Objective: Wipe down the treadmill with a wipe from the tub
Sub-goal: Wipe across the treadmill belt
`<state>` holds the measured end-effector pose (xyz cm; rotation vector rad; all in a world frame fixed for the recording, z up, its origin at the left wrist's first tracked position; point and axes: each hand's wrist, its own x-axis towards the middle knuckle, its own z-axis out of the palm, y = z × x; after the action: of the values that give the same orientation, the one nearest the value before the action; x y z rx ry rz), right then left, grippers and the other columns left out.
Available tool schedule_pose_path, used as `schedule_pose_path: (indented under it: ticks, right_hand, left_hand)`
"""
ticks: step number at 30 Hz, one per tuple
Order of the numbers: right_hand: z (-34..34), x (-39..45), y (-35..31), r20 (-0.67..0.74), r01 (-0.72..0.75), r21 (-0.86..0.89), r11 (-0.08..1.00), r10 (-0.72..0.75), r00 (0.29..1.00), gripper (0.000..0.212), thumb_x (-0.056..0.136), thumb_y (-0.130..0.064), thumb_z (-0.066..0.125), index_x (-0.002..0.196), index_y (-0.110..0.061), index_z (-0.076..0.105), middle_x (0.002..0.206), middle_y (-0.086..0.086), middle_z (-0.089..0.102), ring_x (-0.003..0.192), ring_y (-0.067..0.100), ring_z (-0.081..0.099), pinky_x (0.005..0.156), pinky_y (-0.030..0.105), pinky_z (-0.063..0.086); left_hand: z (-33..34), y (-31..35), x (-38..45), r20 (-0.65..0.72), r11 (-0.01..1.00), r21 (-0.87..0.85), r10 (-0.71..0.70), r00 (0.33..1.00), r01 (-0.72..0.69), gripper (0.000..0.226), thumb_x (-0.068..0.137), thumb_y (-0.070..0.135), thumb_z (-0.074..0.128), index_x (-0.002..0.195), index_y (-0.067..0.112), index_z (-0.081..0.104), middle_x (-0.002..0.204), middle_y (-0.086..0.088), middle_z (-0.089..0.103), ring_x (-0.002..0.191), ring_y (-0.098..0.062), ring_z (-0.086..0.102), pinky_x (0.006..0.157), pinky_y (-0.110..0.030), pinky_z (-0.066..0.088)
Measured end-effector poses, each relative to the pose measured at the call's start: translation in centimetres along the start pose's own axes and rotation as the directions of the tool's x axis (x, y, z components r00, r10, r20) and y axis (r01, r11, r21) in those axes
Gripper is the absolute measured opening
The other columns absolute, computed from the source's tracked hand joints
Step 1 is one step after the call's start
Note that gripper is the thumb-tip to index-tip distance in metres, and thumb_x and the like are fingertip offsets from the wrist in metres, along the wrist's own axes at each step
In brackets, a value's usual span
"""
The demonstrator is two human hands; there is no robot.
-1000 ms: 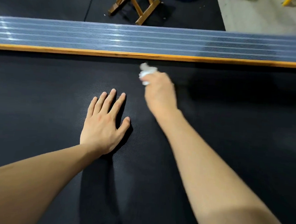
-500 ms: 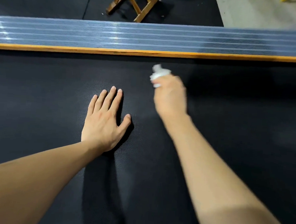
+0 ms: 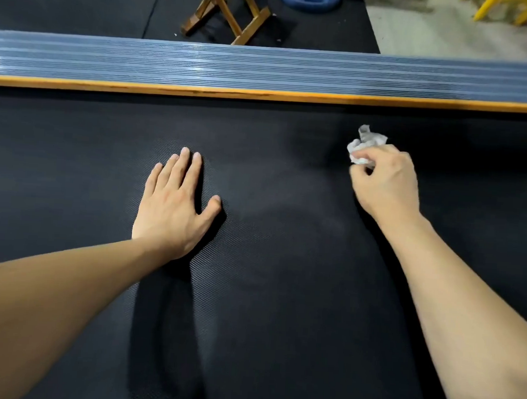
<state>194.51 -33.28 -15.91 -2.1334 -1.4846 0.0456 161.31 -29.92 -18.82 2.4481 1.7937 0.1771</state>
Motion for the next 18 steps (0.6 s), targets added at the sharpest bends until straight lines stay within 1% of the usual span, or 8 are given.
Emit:
schedule_pose_path:
  ticks: [2,3,5,7,9,13,16,18]
  right_hand:
    - [0.3,0.2,-0.8,-0.043,-0.028,0.033,0.999,0.03,0.999,0.026,0.095,-0.031,0.057,0.091,-0.012,0.075,0.107,0.01,0.066,0.091,0.03,0.06,0.087,0.04,0.049]
    - [0.5,0.3,-0.9,-0.057,-0.041,0.021,0.999,0.042,0.998,0.025,0.098,-0.03,0.056,0.094,-0.011,0.073,0.112,0.011,0.064,0.095,0.03,0.059,0.088,0.039,0.048]
    - [0.8,0.4,-0.6,-0.031,-0.057,-0.068,0.996,0.055,0.998,0.016,0.099,-0.014,0.055,0.108,-0.01,0.067,0.117,0.013,0.062,0.101,0.033,0.057,0.087,0.038,0.043]
    - [0.9,0.3,-0.4,-0.024,-0.047,-0.12,0.992,0.045,0.999,0.029,0.097,-0.002,0.054,0.124,-0.011,0.059,0.116,0.013,0.063,0.101,0.033,0.058,0.086,0.038,0.042]
    - [0.7,0.4,-0.3,-0.035,-0.021,-0.121,0.992,0.017,0.999,0.04,0.097,0.0,0.053,0.135,-0.014,0.056,0.115,0.012,0.064,0.102,0.032,0.059,0.083,0.036,0.042]
    - [1.2,1.0,0.0,0.015,-0.029,-0.184,0.983,0.032,0.999,0.033,0.103,-0.005,0.046,0.131,-0.009,0.063,0.122,0.015,0.061,0.11,0.033,0.056,0.084,0.035,0.042]
    - [0.9,-0.1,-0.8,0.004,-0.048,-0.169,0.984,0.049,0.999,0.033,0.102,-0.005,0.046,0.129,-0.009,0.064,0.118,0.017,0.061,0.109,0.034,0.055,0.081,0.033,0.038]
    - [0.9,-1.4,-3.1,0.003,-0.015,-0.128,0.992,0.016,1.0,0.027,0.1,-0.009,0.048,0.119,-0.008,0.069,0.112,0.017,0.065,0.104,0.034,0.058,0.079,0.035,0.041]
  left_hand:
    - [0.0,0.0,-0.1,0.0,1.0,0.001,-0.002,1.0,0.002,0.085,0.094,0.066,0.022,0.163,0.018,0.014,0.171,-0.005,0.009,0.157,-0.02,0.005,0.128,-0.039,0.001]
    - [0.0,0.0,-0.1,-0.005,1.0,-0.002,-0.006,1.0,0.006,0.085,0.093,0.066,0.023,0.163,0.018,0.014,0.171,-0.004,0.009,0.157,-0.019,0.005,0.128,-0.039,0.001]
    - [0.0,0.1,-0.1,-0.001,1.0,-0.005,-0.013,1.0,0.013,0.084,0.093,0.066,0.024,0.163,0.019,0.014,0.171,-0.003,0.008,0.157,-0.018,0.004,0.128,-0.039,0.0]
    - [0.0,0.0,-0.1,-0.003,1.0,-0.012,-0.019,1.0,0.019,0.084,0.093,0.065,0.024,0.163,0.019,0.014,0.171,-0.003,0.008,0.157,-0.018,0.003,0.128,-0.038,0.0]
    - [-0.1,0.1,0.0,0.001,1.0,-0.02,-0.014,1.0,0.014,0.084,0.092,0.065,0.024,0.163,0.019,0.014,0.171,-0.003,0.007,0.157,-0.018,0.003,0.128,-0.038,-0.001]
    - [0.1,0.3,-0.1,-0.006,1.0,-0.02,-0.007,1.0,0.007,0.085,0.091,0.064,0.023,0.162,0.018,0.016,0.171,-0.006,0.01,0.157,-0.022,0.007,0.128,-0.04,0.002]
    - [-0.8,0.9,-0.8,-0.063,0.998,-0.038,-0.053,0.997,0.051,0.081,0.091,0.059,0.027,0.155,0.009,0.033,0.165,-0.013,0.027,0.15,-0.033,0.025,0.124,-0.046,0.018]
    - [-1.3,1.6,-3.4,-0.098,0.995,-0.055,-0.085,0.992,0.08,0.076,0.091,0.054,0.027,0.147,0.005,0.043,0.158,-0.019,0.036,0.142,-0.039,0.035,0.119,-0.05,0.026]
